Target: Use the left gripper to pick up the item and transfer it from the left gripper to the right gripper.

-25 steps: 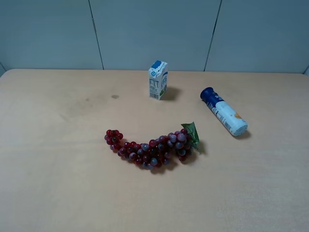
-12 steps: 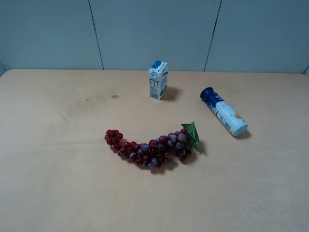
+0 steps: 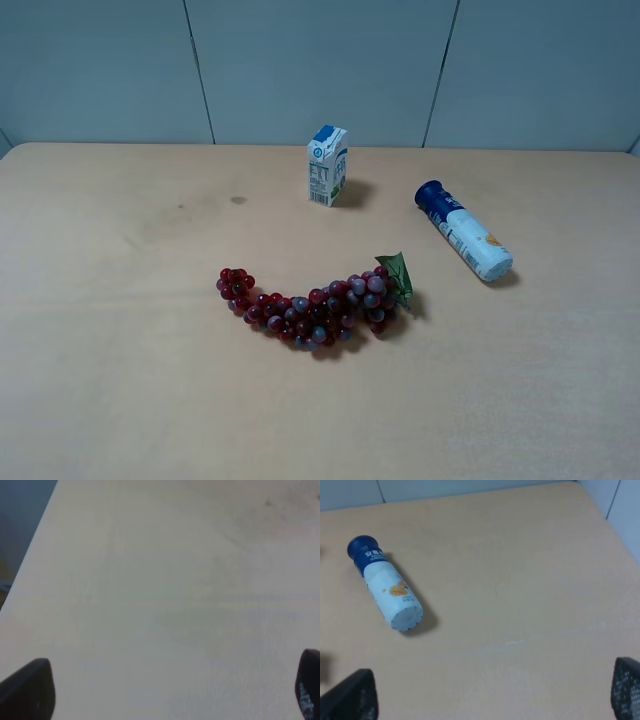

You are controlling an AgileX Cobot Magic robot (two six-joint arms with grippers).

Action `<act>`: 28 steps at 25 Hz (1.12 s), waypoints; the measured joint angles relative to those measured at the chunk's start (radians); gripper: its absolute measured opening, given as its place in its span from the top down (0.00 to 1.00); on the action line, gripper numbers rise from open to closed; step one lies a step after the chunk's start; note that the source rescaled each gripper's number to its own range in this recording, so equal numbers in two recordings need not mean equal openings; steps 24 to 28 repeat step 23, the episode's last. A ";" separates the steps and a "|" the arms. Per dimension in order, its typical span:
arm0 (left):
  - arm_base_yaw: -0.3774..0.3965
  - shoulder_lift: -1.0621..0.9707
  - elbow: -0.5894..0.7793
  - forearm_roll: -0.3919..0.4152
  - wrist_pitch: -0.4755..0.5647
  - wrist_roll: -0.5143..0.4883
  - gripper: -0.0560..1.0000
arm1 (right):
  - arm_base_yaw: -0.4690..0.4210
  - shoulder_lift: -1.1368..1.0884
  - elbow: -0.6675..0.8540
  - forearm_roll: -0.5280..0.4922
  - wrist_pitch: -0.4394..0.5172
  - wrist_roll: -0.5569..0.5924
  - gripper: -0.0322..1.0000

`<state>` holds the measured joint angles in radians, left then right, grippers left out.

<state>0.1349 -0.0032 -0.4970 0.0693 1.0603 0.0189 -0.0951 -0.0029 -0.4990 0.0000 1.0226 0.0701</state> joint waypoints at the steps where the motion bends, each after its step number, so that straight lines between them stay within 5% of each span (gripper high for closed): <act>1: 0.000 0.000 0.000 0.000 0.000 0.000 0.08 | 0.000 0.000 0.000 0.000 0.000 0.000 0.00; 28: 0.000 0.000 0.000 0.000 0.000 0.000 0.08 | 0.000 0.000 0.000 0.000 0.000 0.000 0.00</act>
